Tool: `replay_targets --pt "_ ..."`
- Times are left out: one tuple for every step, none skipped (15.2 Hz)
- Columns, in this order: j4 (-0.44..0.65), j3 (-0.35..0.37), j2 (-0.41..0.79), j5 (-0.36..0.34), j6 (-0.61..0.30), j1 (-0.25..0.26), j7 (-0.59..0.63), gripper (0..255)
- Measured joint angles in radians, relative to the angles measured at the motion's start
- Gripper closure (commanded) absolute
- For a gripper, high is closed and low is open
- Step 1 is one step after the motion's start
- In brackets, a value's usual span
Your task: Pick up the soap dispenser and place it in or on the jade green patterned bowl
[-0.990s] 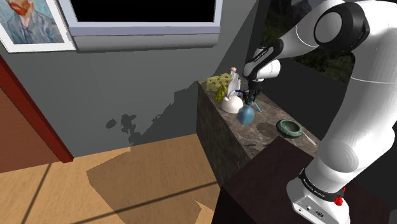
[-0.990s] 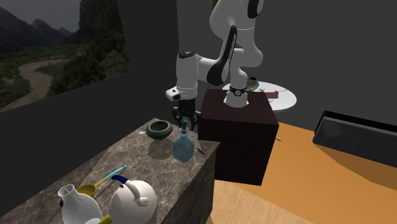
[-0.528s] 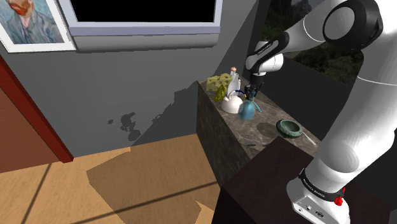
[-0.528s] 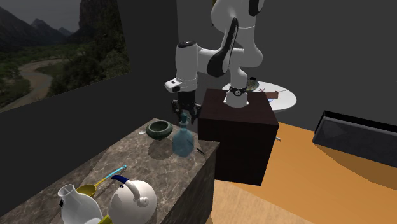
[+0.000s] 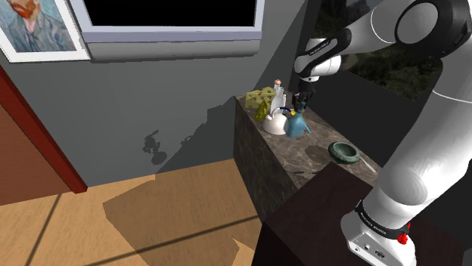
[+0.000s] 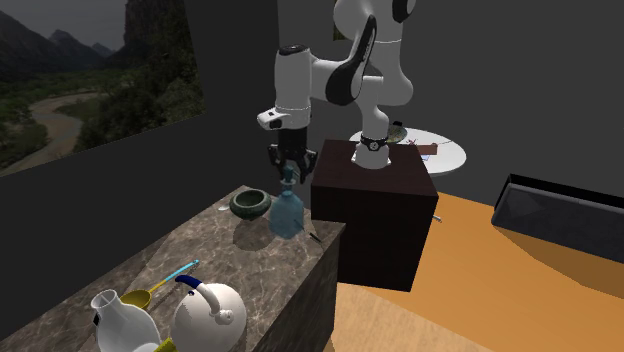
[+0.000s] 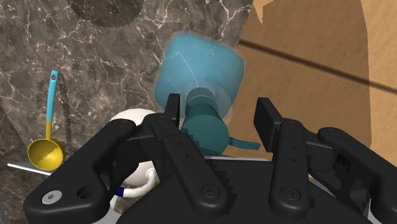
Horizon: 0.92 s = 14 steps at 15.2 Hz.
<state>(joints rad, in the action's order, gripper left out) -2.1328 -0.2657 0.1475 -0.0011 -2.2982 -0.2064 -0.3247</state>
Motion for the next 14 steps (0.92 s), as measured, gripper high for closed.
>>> replay_targets --pt "-0.004 -0.004 -0.008 -0.002 0.004 -0.005 -0.009 255" --pt "-0.005 -0.012 -0.019 -0.004 0.013 -0.015 -0.025 255" --pt "-0.012 -0.020 -0.037 -0.009 0.023 -0.023 -0.038 255" --pt "-0.025 -0.031 -0.046 -0.010 0.018 -0.035 -0.060 255" --pt "-0.034 -0.041 -0.062 -0.014 0.023 -0.047 -0.079 255" --pt "-0.039 -0.050 -0.081 -0.020 0.036 -0.056 -0.096 255" --pt "-0.044 -0.063 -0.094 -0.023 0.043 -0.070 -0.120 255" --pt "-0.048 -0.076 -0.098 -0.023 0.042 -0.085 -0.147 255" --pt "-0.050 -0.084 -0.103 -0.024 0.044 -0.094 -0.164 255" --pt "-0.057 -0.096 -0.112 -0.027 0.045 -0.106 -0.186 255" --pt "-0.057 -0.105 -0.120 -0.029 0.051 -0.115 -0.204 255" --pt "-0.057 -0.117 -0.129 -0.032 0.060 -0.128 -0.227 255" --pt "-0.051 -0.132 -0.131 -0.031 0.067 -0.143 -0.257 255" --pt "-0.056 -0.142 -0.143 -0.036 0.072 -0.153 -0.275 255"
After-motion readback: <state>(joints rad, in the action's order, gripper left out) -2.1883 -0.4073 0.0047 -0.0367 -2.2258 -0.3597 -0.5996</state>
